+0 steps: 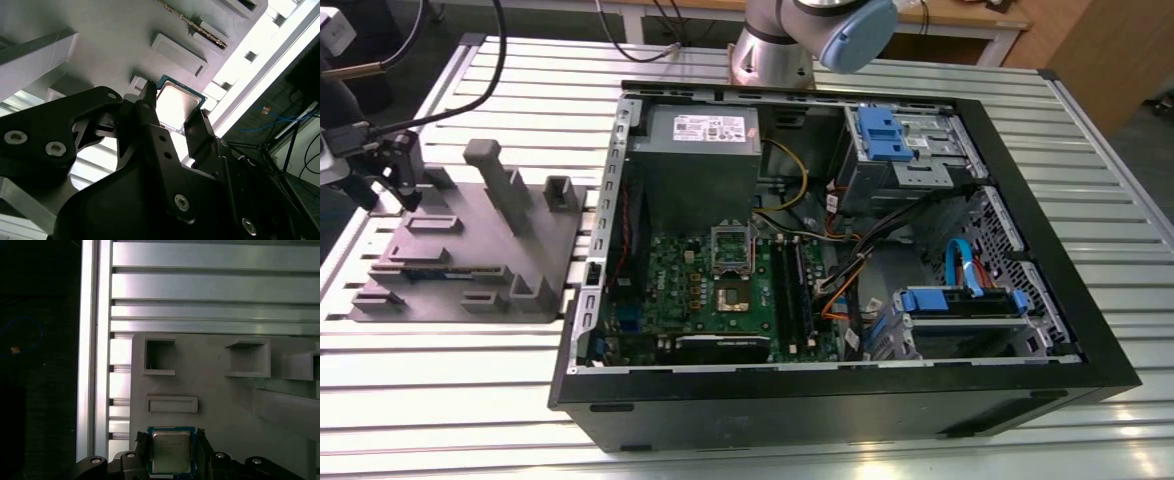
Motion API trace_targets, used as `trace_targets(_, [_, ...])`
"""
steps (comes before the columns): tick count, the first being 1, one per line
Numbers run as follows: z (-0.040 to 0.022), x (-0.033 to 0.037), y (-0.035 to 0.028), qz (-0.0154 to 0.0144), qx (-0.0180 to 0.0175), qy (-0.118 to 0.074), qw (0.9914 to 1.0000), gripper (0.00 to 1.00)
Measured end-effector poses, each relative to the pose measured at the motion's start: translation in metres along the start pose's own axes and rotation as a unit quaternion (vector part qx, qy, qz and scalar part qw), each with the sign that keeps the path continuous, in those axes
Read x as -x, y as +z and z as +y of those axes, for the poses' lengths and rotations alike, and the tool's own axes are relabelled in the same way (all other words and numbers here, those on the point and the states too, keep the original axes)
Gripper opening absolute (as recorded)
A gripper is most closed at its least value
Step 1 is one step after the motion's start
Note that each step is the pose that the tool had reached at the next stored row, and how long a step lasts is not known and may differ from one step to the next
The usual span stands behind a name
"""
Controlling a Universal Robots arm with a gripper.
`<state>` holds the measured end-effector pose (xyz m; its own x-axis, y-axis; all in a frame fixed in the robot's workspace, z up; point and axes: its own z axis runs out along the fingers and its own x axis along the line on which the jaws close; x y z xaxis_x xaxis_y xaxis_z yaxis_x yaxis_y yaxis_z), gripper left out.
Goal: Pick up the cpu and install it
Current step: 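Pick up the cpu and move it towards the insertion slot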
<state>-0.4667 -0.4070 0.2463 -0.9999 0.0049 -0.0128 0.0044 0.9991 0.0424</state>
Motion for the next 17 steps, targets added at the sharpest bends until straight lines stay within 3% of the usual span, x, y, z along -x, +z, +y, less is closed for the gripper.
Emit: trace_targets(17, [0.0002,0.0001,-0.0041,0.0000,0.0000,0.000,1.00000,0.47])
